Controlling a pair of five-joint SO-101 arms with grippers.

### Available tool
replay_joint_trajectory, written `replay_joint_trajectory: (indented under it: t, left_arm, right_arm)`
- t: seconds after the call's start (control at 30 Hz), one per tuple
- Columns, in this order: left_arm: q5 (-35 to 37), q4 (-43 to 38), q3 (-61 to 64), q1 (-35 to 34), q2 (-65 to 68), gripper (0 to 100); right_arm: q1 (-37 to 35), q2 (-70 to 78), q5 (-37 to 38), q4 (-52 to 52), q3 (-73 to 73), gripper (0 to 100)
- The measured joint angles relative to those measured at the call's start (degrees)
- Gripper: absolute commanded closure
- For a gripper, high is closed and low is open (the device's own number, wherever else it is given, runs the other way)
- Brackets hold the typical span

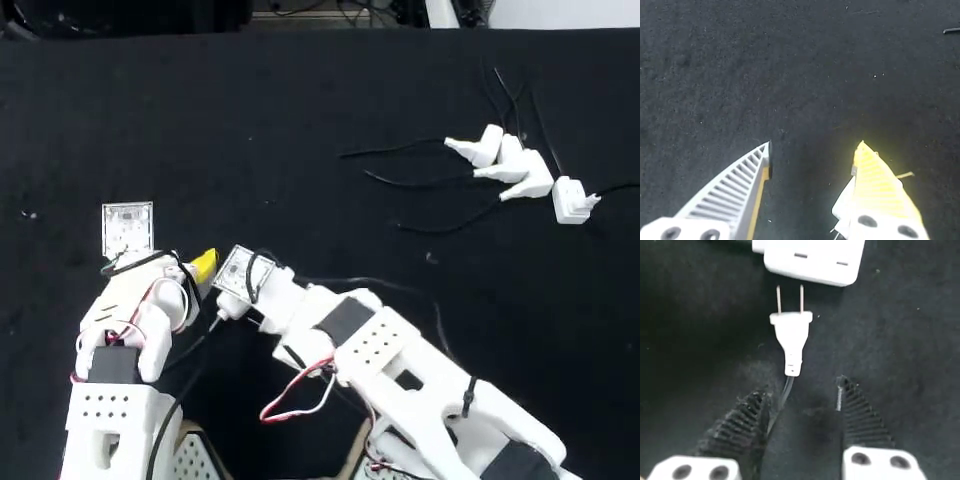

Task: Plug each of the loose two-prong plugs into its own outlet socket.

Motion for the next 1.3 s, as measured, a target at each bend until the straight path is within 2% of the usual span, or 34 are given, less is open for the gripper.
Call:
replay_joint_trajectory:
  t: [0.3, 0.47, 0.63, 0.83, 1.07, 1.3]
  left_arm:
    - [0.00, 0.00, 0.00, -0.09, 0.00, 73]
    - [0.18, 2.20, 0.00, -0.79, 0.00, 73]
    - [0.18, 3.08, 0.00, -0.70, 0.00, 73]
    - [0.00, 3.08, 0.00, -0.53, 0.00, 73]
    - [0.00, 3.08, 0.00, -0.62, 0.00, 73]
    - [0.00, 3.08, -0.88, -0.62, 0.00, 73]
  right_arm:
    - [0.00, 21.01, 0.18, -0.53, -10.11, 83.0]
    - [0.18, 27.25, 0.79, -0.53, -14.42, 83.8]
    - [0.35, 29.36, 3.16, -0.53, -15.82, 99.1]
    - [1.58, 31.30, 4.57, -1.32, -17.23, 98.8]
    - [9.32, 18.55, 4.57, 3.52, -17.14, 98.8]
    - [9.85, 0.88, 4.66, 7.38, -17.85, 98.8]
